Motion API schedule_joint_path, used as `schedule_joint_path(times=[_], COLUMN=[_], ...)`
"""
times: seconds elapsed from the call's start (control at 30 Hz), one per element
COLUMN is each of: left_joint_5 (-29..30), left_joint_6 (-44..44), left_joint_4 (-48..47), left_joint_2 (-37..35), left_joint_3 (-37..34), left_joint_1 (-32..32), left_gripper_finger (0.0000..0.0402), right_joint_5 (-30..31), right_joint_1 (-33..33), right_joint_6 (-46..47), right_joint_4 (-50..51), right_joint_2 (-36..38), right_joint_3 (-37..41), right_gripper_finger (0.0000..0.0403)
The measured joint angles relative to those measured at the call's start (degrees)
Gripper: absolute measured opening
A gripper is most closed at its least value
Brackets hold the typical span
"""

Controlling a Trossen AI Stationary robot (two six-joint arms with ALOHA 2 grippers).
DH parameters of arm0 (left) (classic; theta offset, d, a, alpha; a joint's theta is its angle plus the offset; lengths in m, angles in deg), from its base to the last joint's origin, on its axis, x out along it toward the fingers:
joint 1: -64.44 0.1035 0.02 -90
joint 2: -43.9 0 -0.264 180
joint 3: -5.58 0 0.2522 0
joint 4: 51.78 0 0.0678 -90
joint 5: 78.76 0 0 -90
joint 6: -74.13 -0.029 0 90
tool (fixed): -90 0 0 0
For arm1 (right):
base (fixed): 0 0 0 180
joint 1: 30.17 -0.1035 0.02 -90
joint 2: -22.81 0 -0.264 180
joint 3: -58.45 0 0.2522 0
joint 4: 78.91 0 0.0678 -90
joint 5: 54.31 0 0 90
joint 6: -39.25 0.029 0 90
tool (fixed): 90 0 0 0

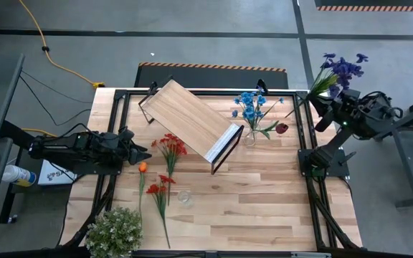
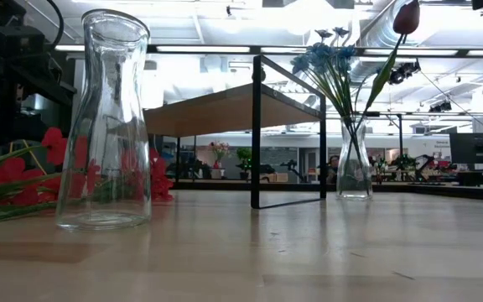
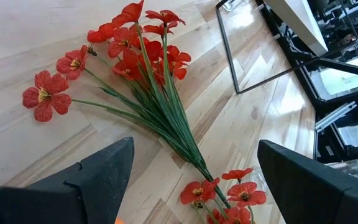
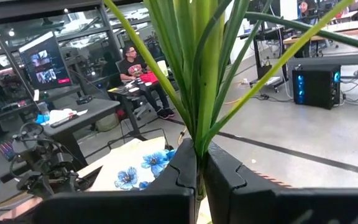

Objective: Pick and place flowers into a vace then onto a shelf
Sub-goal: Put the violet flowers into the top transparent vase

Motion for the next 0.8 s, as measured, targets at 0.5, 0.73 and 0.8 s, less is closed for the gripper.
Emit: schedule_joint_path(times=[0.5,0.73,0.8], left_joint_5=[-0.02,-0.02,-0.03], left_joint_6=[-0.24,-0.24,-0.24], left_joint_4=[-0.01,-0.01,-0.01], left_joint_2=[0.01,-0.01,0.0], left_joint_3=[0.01,0.01,0.01], left_joint_1=[0.0,0.0,0.0], left_gripper_finger=[0.0376,0.0376,0.0376], right_joint_5=[2.09,0.64,-0.54], right_joint_1=[1.22,3.96,4.91], right_joint_6=[3.79,8.21,9.45], right_joint_4=[1.21,6.62,8.08], right_joint_2=[-4.95,-4.71,-4.71], right_joint_3=[0.0,0.0,0.0], right_gripper_finger=[0.0006,0.0007,0.0006])
